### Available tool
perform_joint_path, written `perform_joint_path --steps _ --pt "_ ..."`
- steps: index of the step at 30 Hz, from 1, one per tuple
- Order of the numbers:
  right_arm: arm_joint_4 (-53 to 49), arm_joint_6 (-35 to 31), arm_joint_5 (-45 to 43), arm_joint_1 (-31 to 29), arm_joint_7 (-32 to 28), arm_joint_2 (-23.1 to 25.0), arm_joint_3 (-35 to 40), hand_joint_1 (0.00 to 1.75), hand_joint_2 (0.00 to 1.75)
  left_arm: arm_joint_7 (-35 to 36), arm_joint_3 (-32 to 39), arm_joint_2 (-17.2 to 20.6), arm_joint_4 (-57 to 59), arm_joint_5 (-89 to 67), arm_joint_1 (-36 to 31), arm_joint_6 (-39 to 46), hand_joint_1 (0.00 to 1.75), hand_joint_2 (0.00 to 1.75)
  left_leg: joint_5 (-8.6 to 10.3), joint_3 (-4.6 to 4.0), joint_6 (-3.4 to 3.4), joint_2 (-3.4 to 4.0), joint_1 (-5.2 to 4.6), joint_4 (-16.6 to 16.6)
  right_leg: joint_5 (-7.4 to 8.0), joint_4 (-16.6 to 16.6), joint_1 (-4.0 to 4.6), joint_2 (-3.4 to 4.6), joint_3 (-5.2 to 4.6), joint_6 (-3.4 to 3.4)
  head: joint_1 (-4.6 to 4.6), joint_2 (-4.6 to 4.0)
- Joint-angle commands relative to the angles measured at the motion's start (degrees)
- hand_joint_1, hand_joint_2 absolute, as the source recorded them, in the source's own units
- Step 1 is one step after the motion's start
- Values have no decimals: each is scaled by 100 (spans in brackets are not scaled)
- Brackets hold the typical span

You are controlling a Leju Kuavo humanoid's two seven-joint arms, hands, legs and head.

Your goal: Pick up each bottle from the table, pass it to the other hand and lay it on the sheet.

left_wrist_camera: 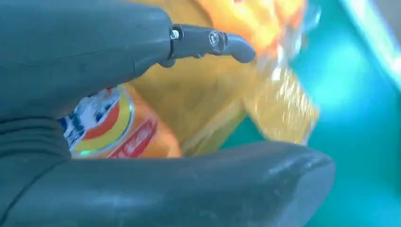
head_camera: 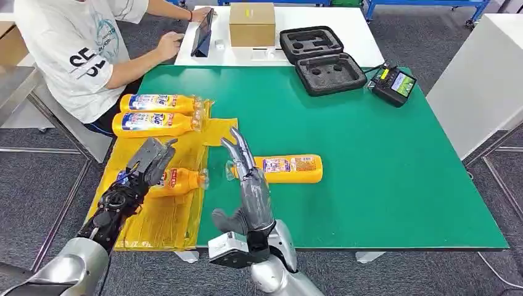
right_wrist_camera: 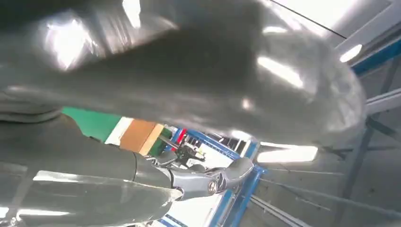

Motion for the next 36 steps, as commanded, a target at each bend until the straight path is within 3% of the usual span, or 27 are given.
perform_joint_path --steps 1,2,4,7,9,14,24,27,36 --pt "211 -24 1728 -89 911 -205 -387 0 175 -1549 534 -243 -1127 -240 292 3137 0 0 -2 -14 -6 12 9 3 7 -4 8 15 -19 -11 -7 0" --pt "247 -24 1980 -114 1102 -225 -460 0 175 -1696 545 -228 -1256 -303 339 3400 0 0 -2 -19 -8 3 11 2 8 -5 10 5 -21 -20 -4 0" --pt "490 179 2892 -333 2215 -425 -678 0 175 -1798 507 -162 -2052 -270 712 4058 0 0 5 -34 -4 12 6 1 12 -6 6 6 -37 -12 -4 0" --pt "875 739 3860 -612 3240 -637 -1023 0 175 -1798 686 -217 -3117 -91 1213 4232 0 0 2 -32 -2 26 7 -1 15 -10 8 22 -33 -10 -4 0" --pt "1268 1169 4150 -821 3693 -728 -1186 0 175 -1798 958 -327 -3512 -365 1390 4232 0 0 1 -39 -2 35 7 1 18 -9 6 32 -44 -9 -7 0" --pt "2324 1684 4312 -1297 4386 -822 -1608 0 175 -1798 838 -294 -3648 -39 1563 4232 0 0 1 -42 -4 29 7 -1 16 -14 7 26 -43 -11 -2 0" --pt "3608 2071 4352 -1918 4611 -879 -1754 0 175 -1798 558 -211 -3403 128 1475 4232 0 0 3 -52 -5 21 3 3 14 -4 5 16 -53 -10 -7 0" --pt "4332 2091 4264 -2277 4489 -892 -1838 0 175 -1798 436 -208 -3230 201 1346 4232 0 0 7 -58 -4 15 3 4 15 -2 5 9 -59 -9 -4 0" --pt "5106 2128 4111 -2847 4270 -951 -1963 0 175 -1798 310 -191 -3001 328 1177 4232 0 0 7 -63 -3 13 1 8 14 2 2 6 -64 -8 -4 0"
